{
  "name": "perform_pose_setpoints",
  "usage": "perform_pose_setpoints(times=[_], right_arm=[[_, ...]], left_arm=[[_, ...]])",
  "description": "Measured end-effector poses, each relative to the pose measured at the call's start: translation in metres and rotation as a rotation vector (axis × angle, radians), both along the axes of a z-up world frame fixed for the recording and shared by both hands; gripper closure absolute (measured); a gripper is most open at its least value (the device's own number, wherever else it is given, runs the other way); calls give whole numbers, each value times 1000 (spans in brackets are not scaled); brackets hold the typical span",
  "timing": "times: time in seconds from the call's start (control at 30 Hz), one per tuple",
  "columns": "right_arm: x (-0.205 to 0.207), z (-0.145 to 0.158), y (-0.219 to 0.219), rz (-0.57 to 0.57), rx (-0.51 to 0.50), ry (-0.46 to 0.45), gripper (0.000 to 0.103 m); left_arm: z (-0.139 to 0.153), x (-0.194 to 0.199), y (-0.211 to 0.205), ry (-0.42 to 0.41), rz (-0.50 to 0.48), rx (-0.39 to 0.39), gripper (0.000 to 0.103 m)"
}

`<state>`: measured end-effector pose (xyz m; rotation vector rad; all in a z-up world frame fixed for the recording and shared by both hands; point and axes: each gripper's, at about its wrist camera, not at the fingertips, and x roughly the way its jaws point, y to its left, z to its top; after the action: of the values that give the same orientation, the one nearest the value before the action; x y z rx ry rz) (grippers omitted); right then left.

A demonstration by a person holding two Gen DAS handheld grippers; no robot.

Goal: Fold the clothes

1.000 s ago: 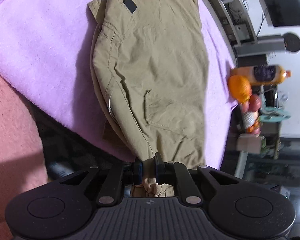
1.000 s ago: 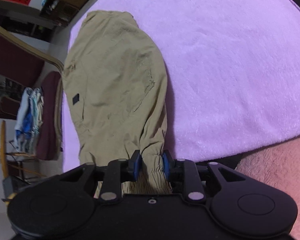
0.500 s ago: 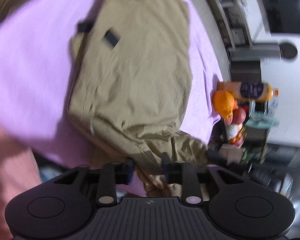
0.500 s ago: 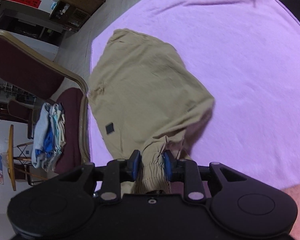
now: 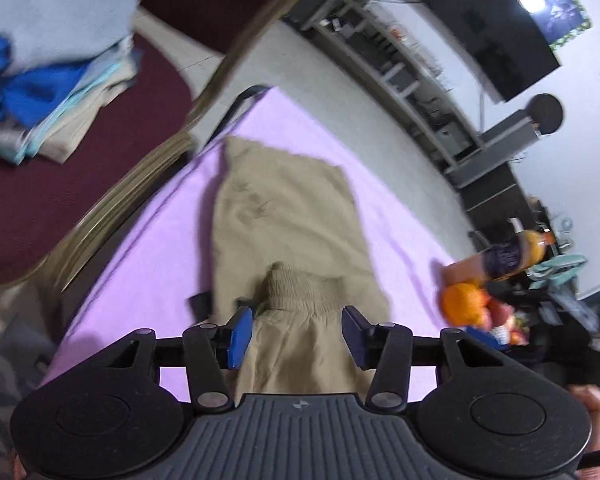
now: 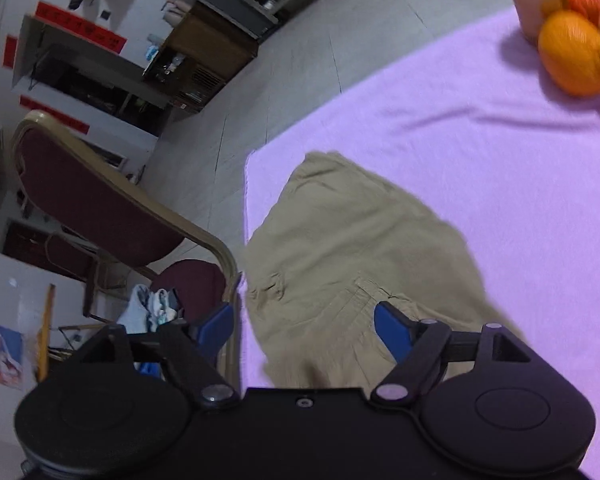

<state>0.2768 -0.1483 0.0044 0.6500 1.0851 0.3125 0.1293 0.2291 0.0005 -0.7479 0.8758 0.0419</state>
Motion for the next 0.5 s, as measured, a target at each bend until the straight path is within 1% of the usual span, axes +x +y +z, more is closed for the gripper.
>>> perform_pose_setpoints(times=[0.07,0.1,0.2,0.23,0.27,0.3,0.37,0.43,0.5], right_arm=[[-2,9,-3,35,-44,-47,27],[-2,9,-5,61,-84,-65,27],[2,1,-9,121,-212,-112,27],[3,-2,-10,140,-254,-127,27],[6,-7,-12,155,-275,-139,27],[12,-15,-14,161,-278,-144,27],[24,-32,-20,166,-276,-149,32],[42,-54,-24,165,-244,-131,54],[62,-77,-29,156,-173,-96,56]], left_arm=[[-18,-1,1,52,9,11,54],[-27,1,2,67,16,20,53],[-51,9,7,100,50,55,51],[-58,14,10,105,69,70,48],[-65,21,14,108,93,77,47],[-71,30,17,108,105,68,46],[-83,47,22,108,126,51,46],[-93,69,24,115,117,35,46],[-101,90,26,121,104,62,46]])
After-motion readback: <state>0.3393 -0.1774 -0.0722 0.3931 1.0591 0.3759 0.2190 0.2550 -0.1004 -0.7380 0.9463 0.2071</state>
